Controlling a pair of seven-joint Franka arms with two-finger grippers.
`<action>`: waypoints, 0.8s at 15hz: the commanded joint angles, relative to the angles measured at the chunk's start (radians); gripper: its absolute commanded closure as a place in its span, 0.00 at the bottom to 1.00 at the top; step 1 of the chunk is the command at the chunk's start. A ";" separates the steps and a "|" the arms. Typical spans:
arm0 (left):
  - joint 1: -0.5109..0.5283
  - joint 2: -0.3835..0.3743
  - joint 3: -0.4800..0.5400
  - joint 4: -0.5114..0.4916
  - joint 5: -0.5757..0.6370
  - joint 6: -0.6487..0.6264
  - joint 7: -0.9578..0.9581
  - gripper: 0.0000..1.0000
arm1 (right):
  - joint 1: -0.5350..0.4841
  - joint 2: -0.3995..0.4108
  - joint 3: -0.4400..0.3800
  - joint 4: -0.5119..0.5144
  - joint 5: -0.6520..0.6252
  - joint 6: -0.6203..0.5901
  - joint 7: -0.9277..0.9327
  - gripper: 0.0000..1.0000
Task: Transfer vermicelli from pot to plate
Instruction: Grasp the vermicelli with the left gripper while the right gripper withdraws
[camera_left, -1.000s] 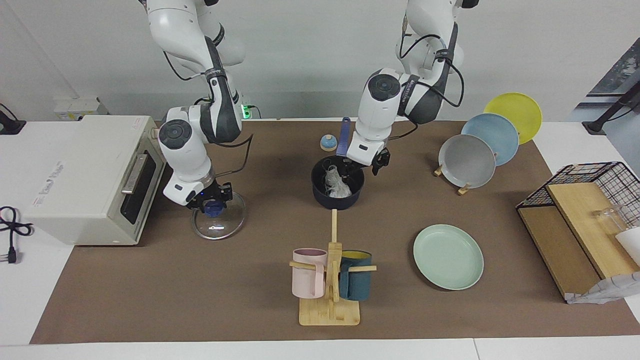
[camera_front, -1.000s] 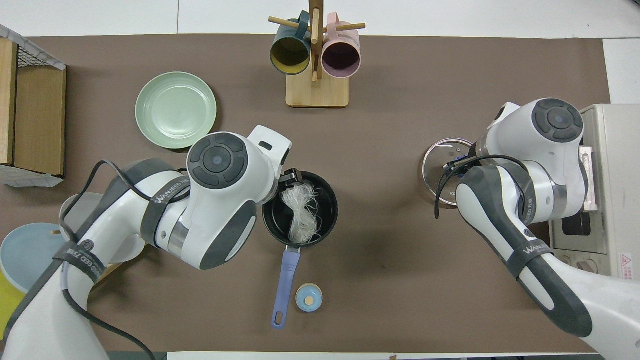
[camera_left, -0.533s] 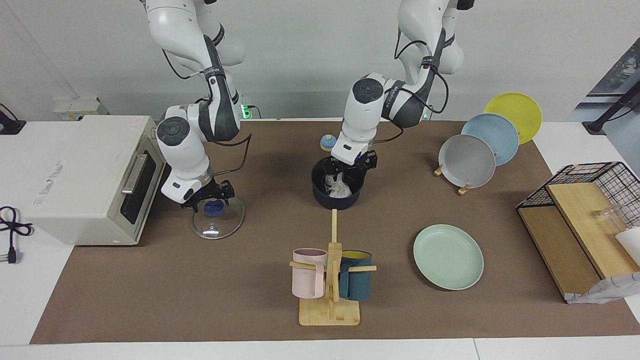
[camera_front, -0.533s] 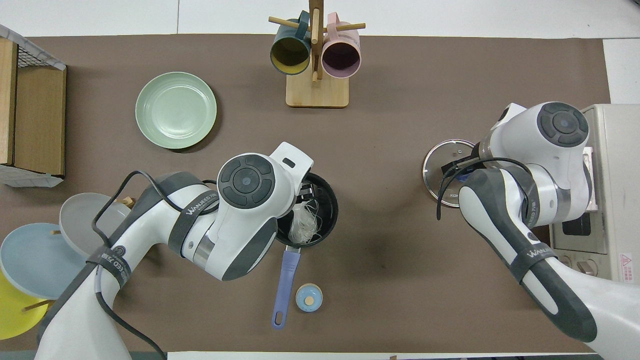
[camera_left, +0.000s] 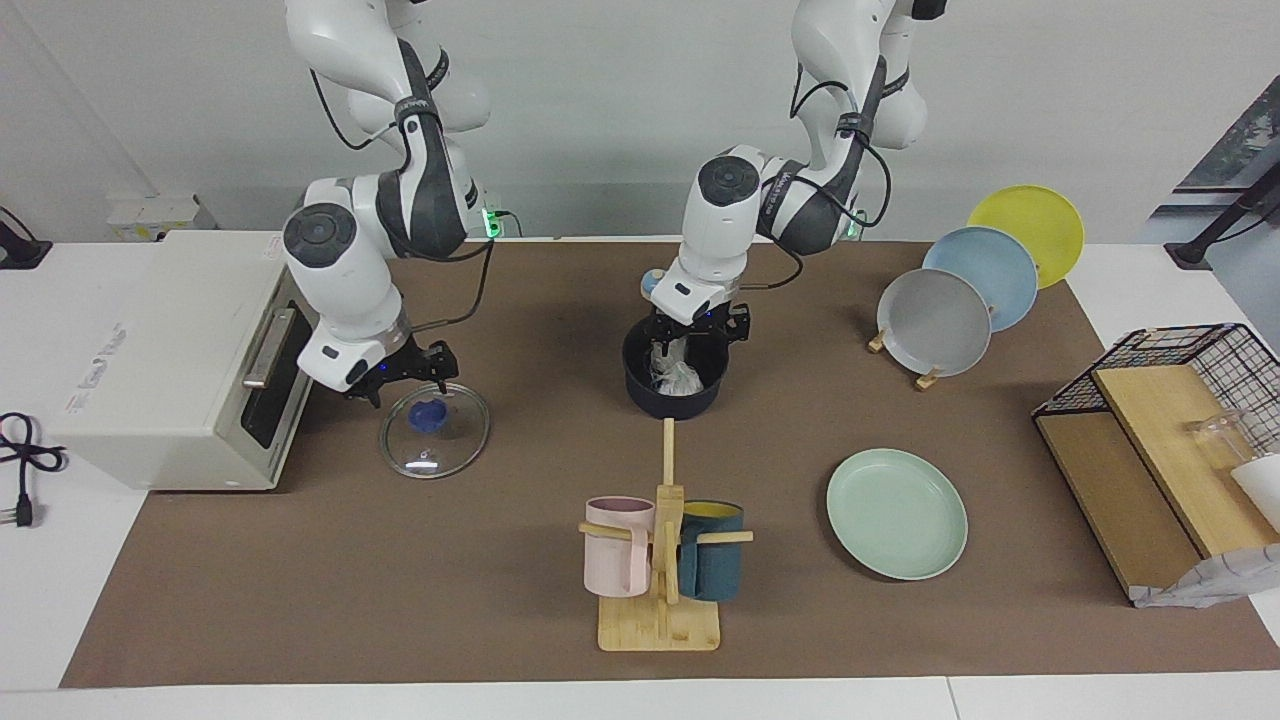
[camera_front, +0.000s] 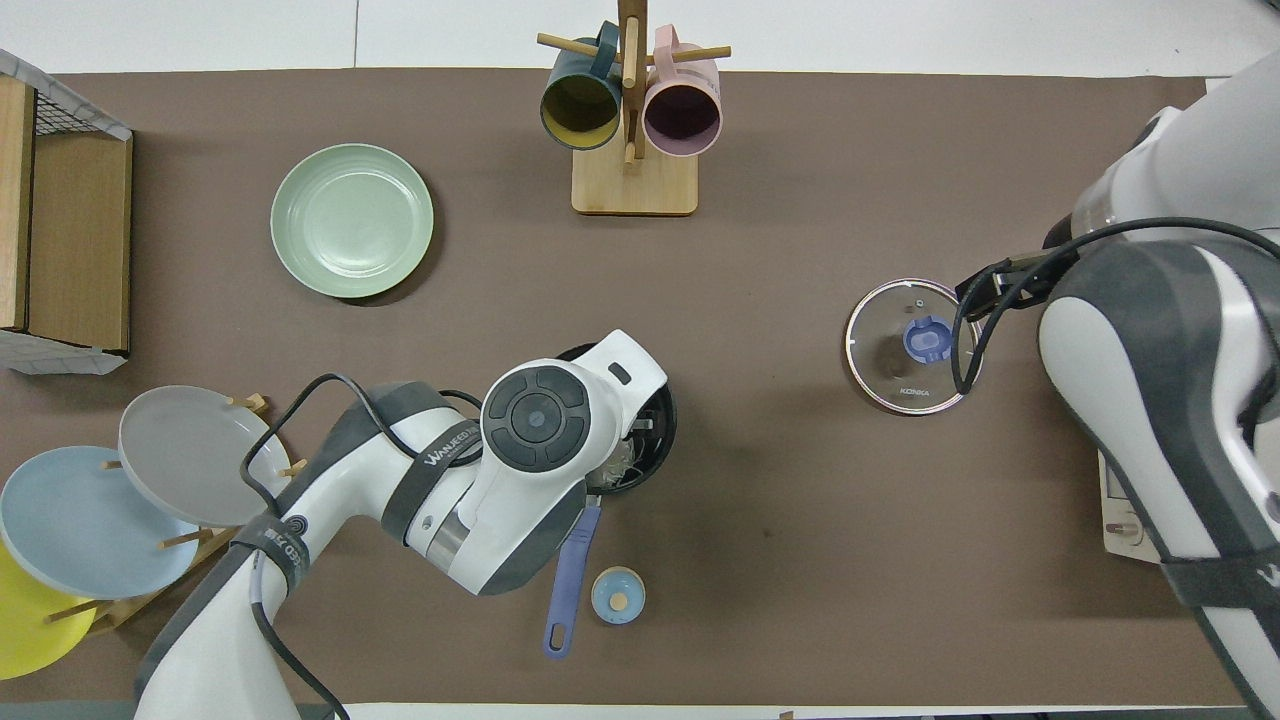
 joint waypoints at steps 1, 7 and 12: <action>-0.033 0.031 0.017 -0.014 -0.007 0.054 -0.012 0.00 | -0.026 -0.059 0.004 0.065 0.003 -0.105 0.016 0.00; -0.041 0.053 0.019 -0.010 -0.007 0.044 -0.007 1.00 | -0.061 -0.085 0.006 0.100 0.000 -0.207 0.016 0.00; -0.013 0.018 0.023 0.021 -0.007 -0.013 0.000 1.00 | -0.063 -0.119 0.004 0.060 0.003 -0.203 0.007 0.00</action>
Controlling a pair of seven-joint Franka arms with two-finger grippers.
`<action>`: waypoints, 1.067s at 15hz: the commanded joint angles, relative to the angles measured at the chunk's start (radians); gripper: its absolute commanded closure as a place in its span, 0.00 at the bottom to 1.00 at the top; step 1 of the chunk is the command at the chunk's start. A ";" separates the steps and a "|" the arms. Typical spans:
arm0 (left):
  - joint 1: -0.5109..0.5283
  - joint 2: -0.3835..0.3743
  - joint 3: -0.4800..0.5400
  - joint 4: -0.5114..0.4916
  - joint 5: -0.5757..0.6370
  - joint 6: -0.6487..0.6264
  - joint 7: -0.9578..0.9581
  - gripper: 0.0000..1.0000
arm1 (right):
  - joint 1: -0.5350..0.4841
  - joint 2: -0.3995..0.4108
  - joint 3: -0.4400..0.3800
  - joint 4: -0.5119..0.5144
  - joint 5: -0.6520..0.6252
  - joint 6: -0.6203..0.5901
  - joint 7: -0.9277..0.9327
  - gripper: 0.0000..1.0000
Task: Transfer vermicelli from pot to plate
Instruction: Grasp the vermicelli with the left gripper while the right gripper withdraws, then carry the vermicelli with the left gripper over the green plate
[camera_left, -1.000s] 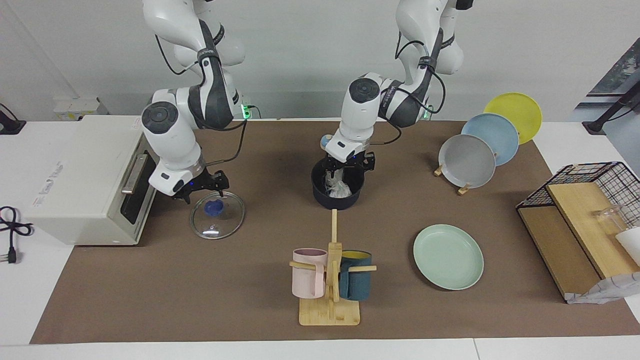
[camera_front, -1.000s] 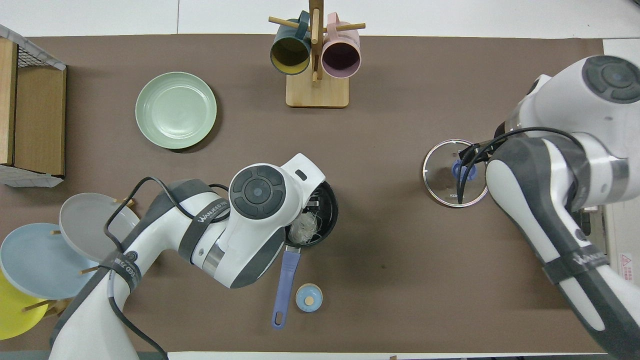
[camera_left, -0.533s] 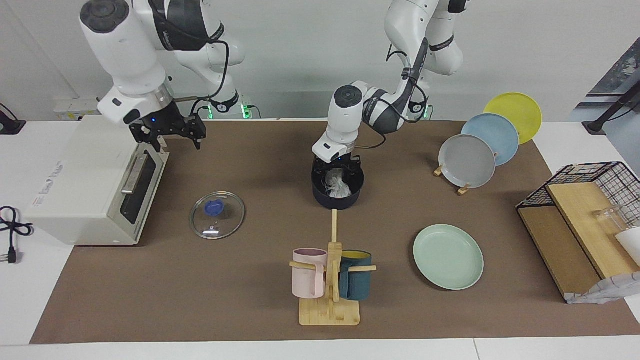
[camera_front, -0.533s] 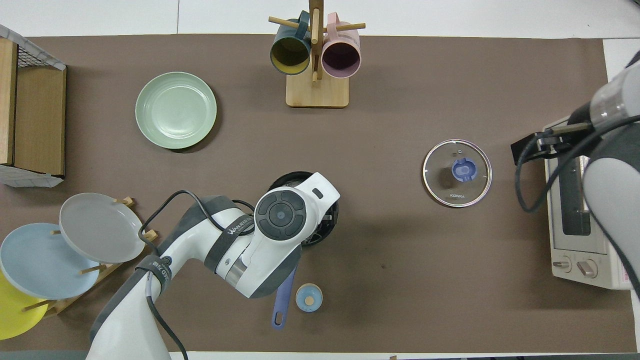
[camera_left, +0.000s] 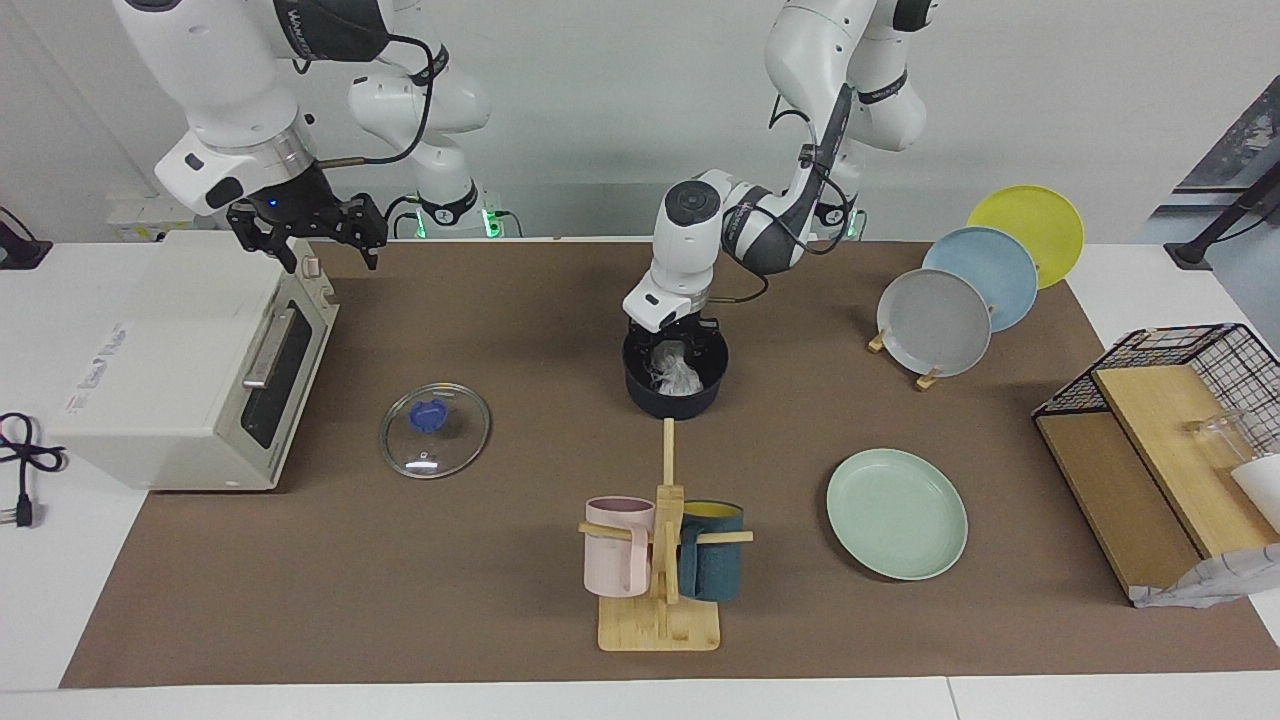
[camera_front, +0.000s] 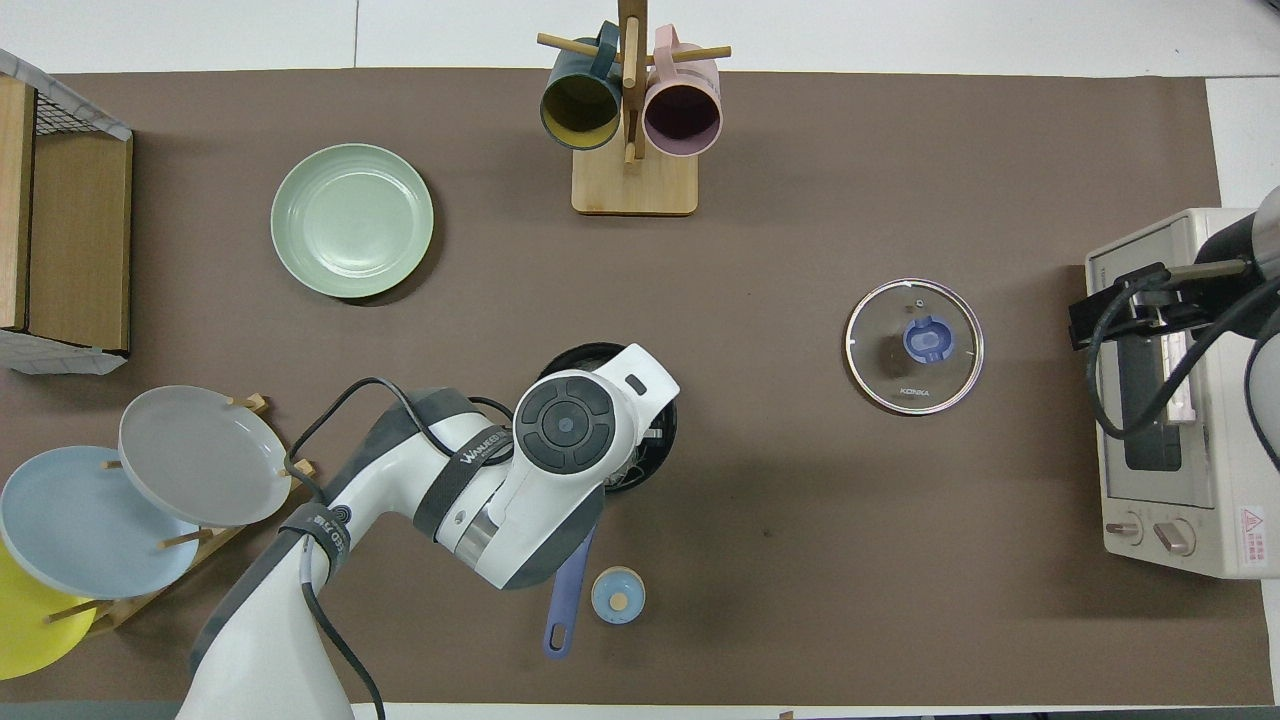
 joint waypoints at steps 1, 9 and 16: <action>0.017 -0.051 0.011 0.036 -0.007 -0.079 0.006 1.00 | -0.013 -0.035 0.001 -0.028 0.003 0.008 -0.002 0.00; 0.289 -0.124 0.016 0.389 -0.111 -0.578 0.239 1.00 | -0.025 -0.021 0.002 -0.004 0.006 0.011 0.018 0.00; 0.567 -0.078 0.019 0.360 -0.130 -0.426 0.495 1.00 | -0.041 -0.012 -0.009 0.015 0.061 0.014 0.055 0.00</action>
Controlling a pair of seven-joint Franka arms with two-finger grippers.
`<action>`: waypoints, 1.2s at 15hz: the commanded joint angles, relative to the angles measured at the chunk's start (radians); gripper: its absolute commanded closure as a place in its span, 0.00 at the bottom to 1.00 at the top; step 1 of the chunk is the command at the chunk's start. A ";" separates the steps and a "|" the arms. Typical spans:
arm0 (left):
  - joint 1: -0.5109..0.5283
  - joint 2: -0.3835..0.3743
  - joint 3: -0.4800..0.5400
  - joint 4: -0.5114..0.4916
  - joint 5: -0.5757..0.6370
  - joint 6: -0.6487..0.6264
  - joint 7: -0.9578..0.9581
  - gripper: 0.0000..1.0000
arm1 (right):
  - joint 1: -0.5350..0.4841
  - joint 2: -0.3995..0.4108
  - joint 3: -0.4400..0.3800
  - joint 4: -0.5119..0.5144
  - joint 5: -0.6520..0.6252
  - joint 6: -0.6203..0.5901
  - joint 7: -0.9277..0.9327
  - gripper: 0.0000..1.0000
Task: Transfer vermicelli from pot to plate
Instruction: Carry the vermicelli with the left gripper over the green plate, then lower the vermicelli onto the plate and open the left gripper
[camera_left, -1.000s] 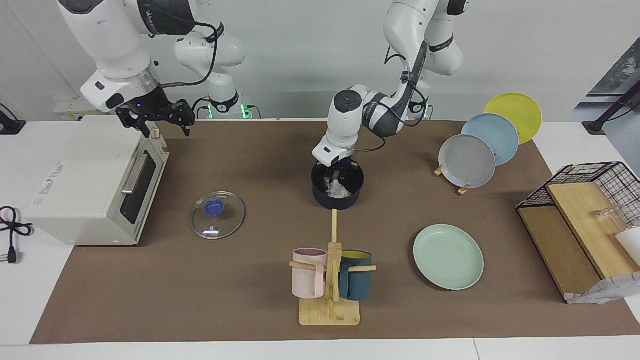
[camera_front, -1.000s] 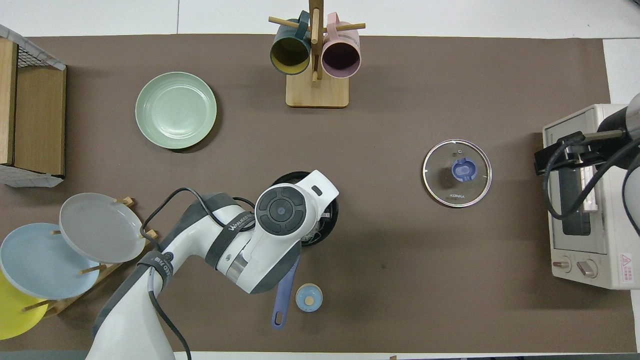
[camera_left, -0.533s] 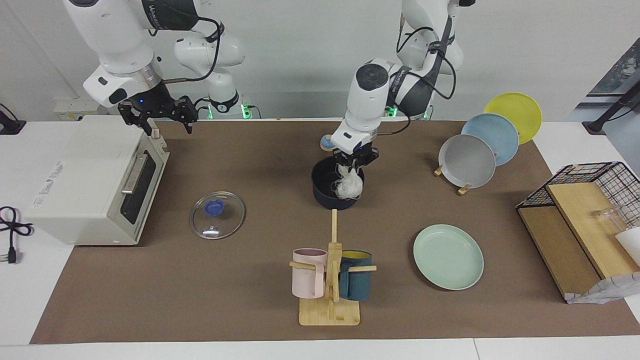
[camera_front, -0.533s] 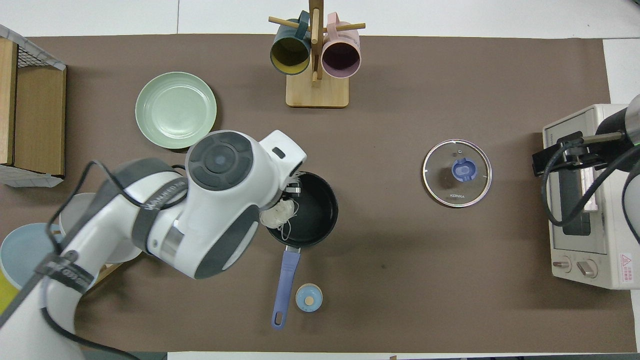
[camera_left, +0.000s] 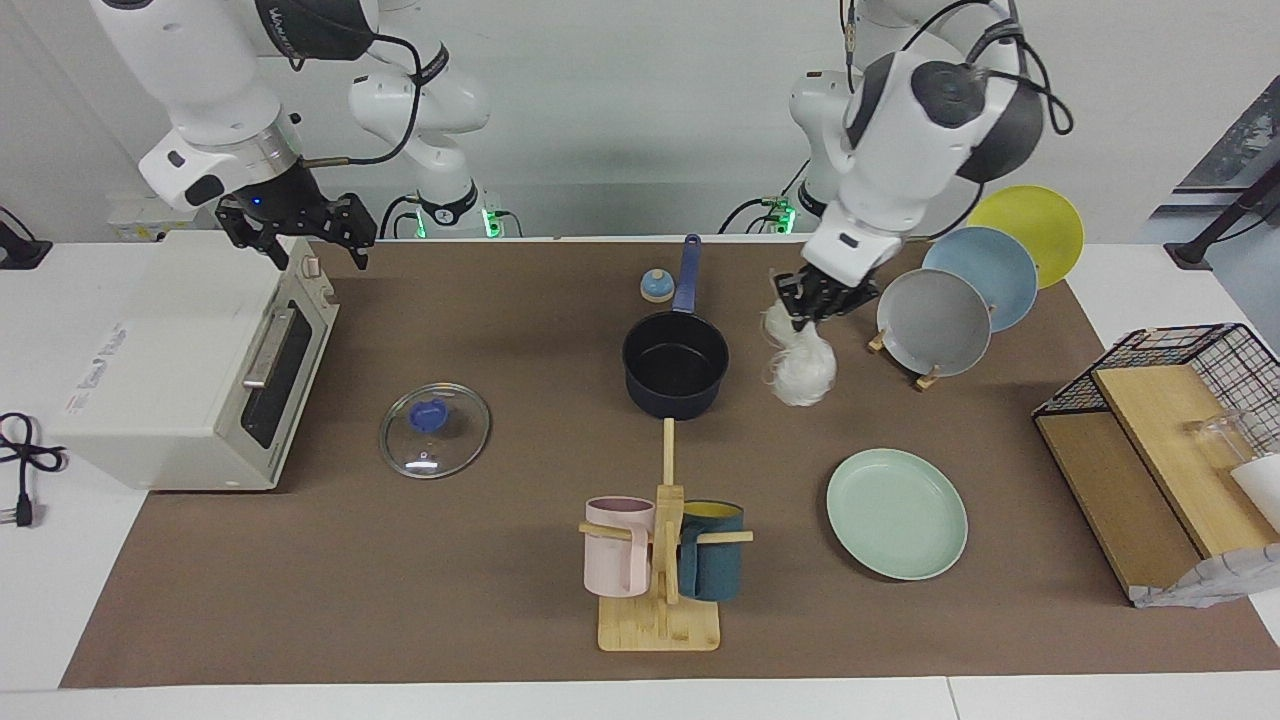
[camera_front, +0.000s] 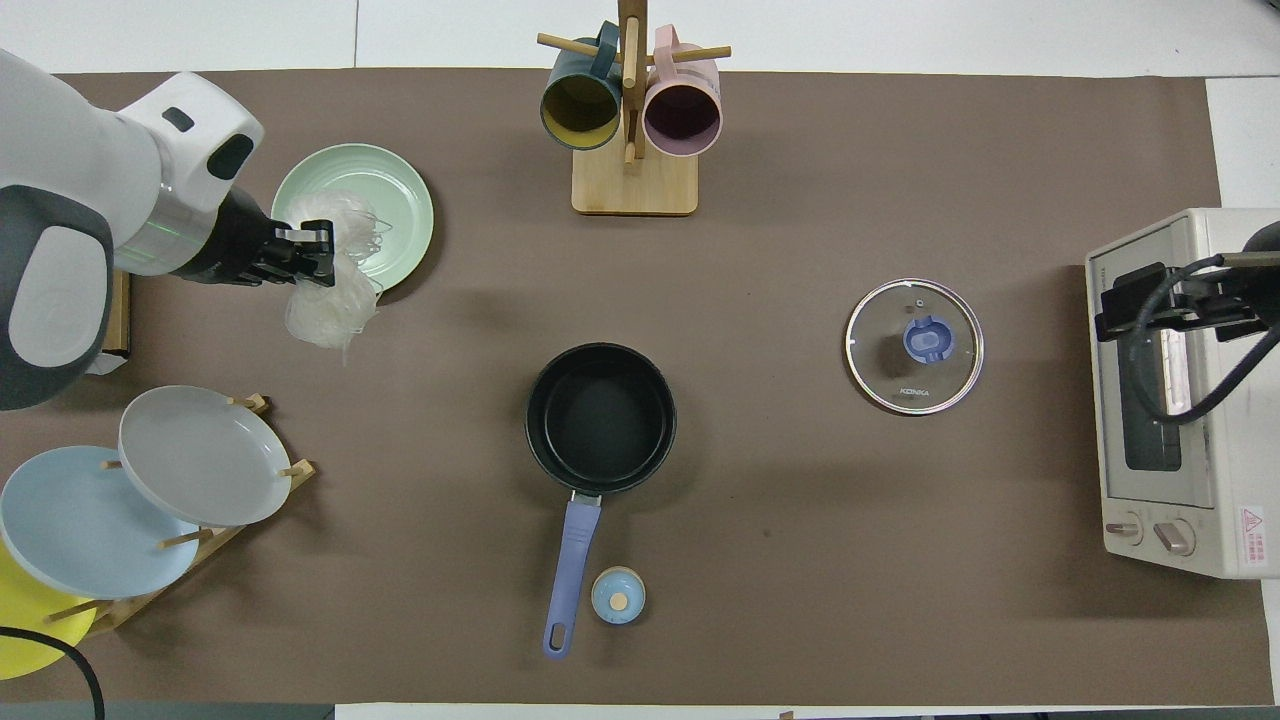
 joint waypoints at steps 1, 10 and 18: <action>0.085 0.042 -0.012 -0.059 -0.020 0.119 0.115 1.00 | -0.006 0.000 0.001 0.007 0.020 0.007 0.015 0.00; 0.085 0.200 -0.010 -0.136 -0.001 0.422 0.140 1.00 | -0.012 -0.008 0.002 0.009 -0.003 0.012 0.015 0.00; 0.090 0.239 -0.010 -0.136 0.026 0.489 0.142 0.96 | -0.011 -0.009 0.004 0.007 -0.012 0.012 0.013 0.00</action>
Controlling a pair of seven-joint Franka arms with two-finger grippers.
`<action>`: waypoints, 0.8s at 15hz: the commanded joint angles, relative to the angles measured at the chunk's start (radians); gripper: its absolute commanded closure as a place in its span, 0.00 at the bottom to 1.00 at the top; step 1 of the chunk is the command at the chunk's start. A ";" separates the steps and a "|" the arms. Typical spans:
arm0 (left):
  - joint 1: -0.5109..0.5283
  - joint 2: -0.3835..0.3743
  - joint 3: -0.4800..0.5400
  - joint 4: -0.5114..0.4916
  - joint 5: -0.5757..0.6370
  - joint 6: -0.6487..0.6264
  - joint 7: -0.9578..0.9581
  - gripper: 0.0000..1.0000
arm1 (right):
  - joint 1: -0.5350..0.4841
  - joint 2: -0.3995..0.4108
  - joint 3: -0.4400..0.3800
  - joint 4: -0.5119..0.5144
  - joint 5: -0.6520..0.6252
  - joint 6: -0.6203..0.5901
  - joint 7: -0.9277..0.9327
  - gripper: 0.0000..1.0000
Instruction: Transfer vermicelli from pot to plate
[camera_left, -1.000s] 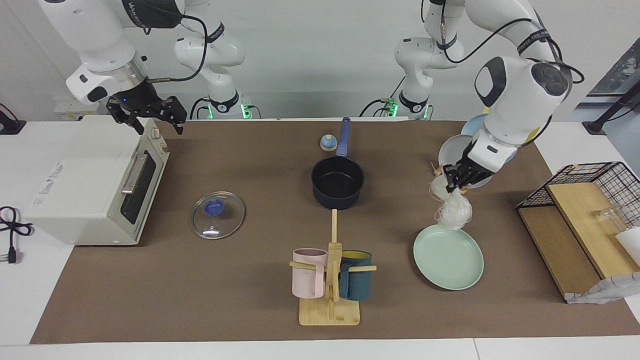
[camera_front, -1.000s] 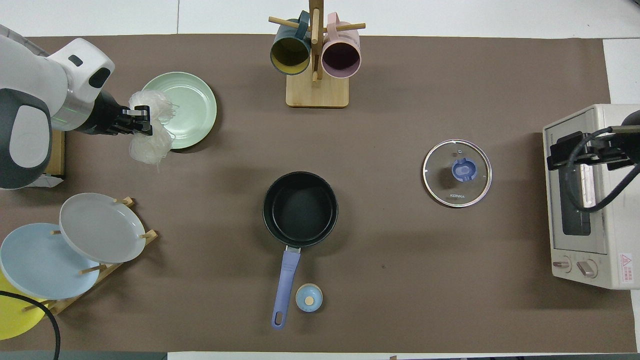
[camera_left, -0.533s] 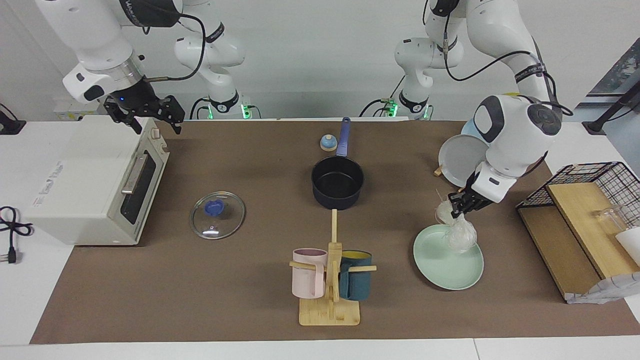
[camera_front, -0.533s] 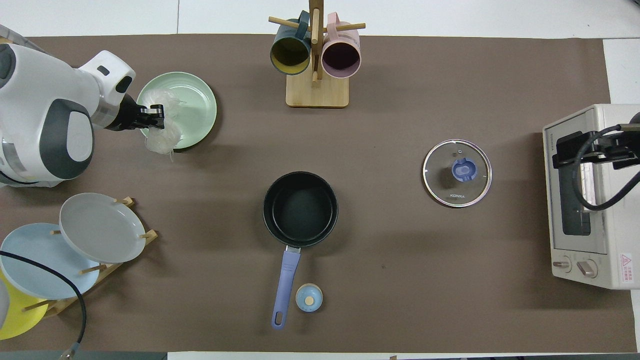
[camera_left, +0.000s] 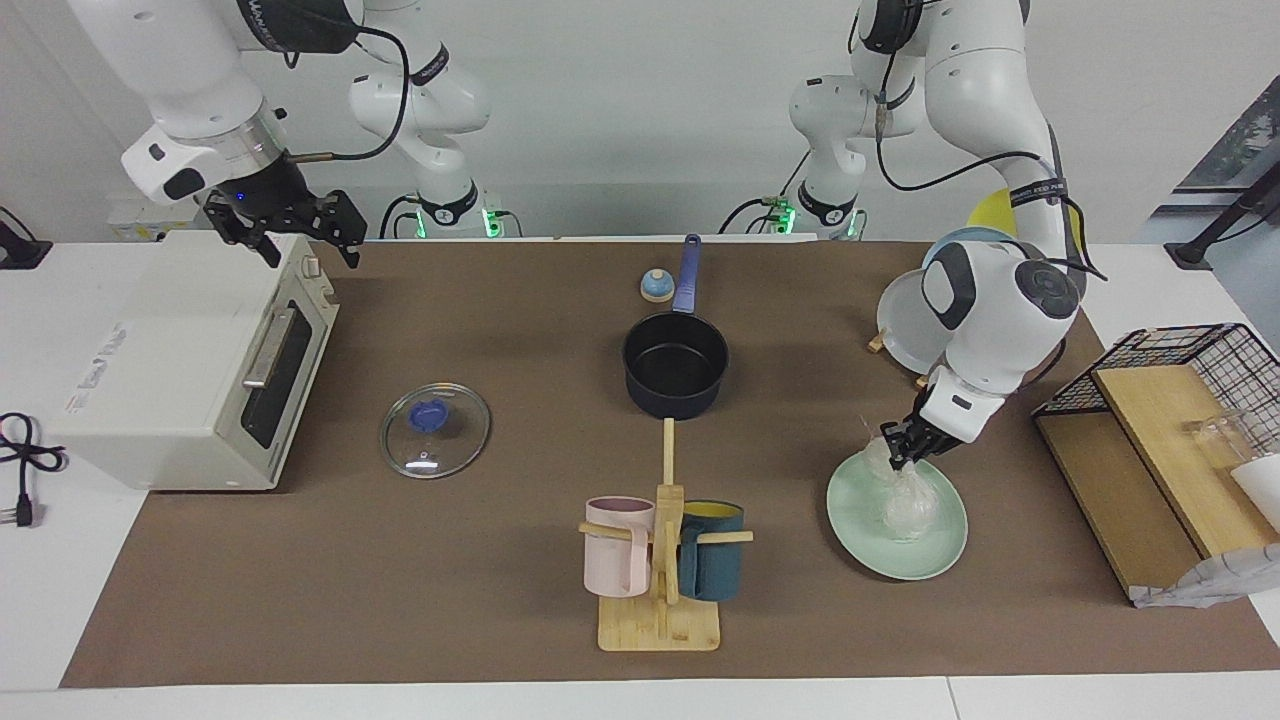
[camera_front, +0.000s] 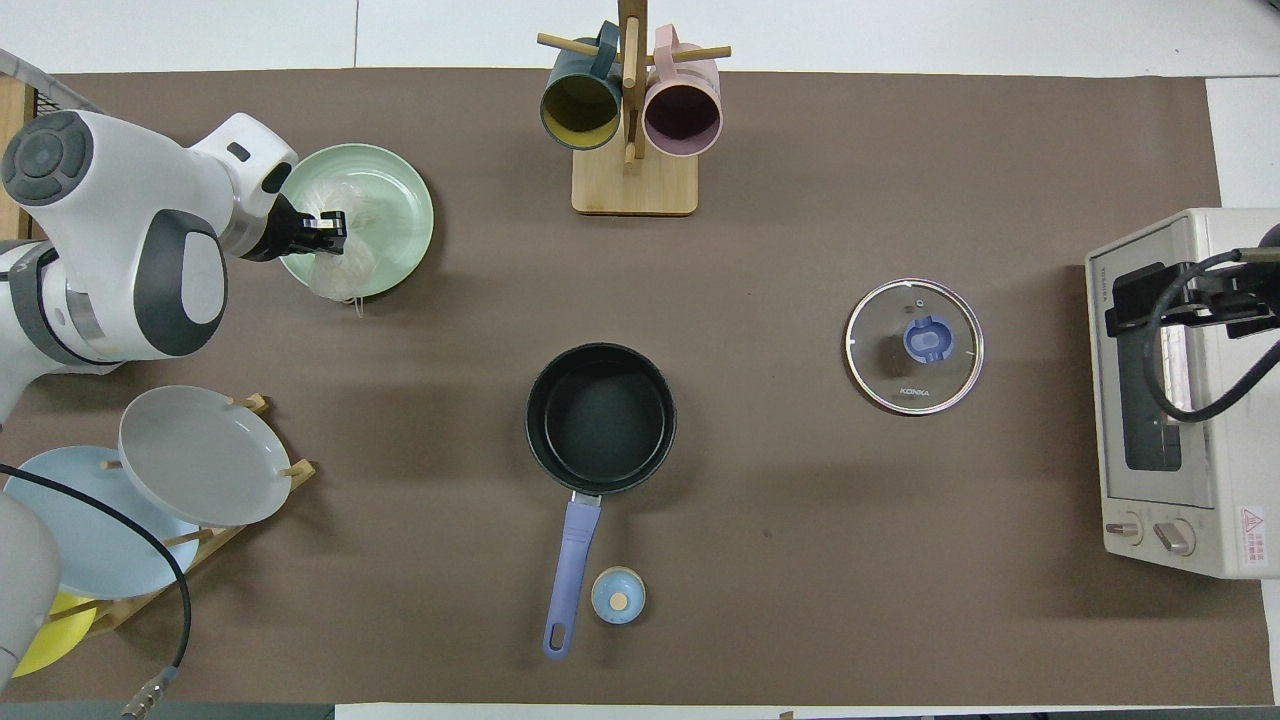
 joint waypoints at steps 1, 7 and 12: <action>-0.001 0.004 0.002 -0.006 0.018 0.021 0.001 0.10 | -0.006 -0.007 0.010 -0.003 -0.011 0.011 0.013 0.00; 0.010 -0.054 0.014 0.132 0.016 -0.245 -0.031 0.00 | -0.003 -0.009 0.010 -0.003 -0.010 0.008 0.013 0.00; 0.010 -0.234 0.067 0.127 0.048 -0.426 -0.034 0.00 | -0.002 -0.009 0.013 -0.001 -0.011 0.006 0.013 0.00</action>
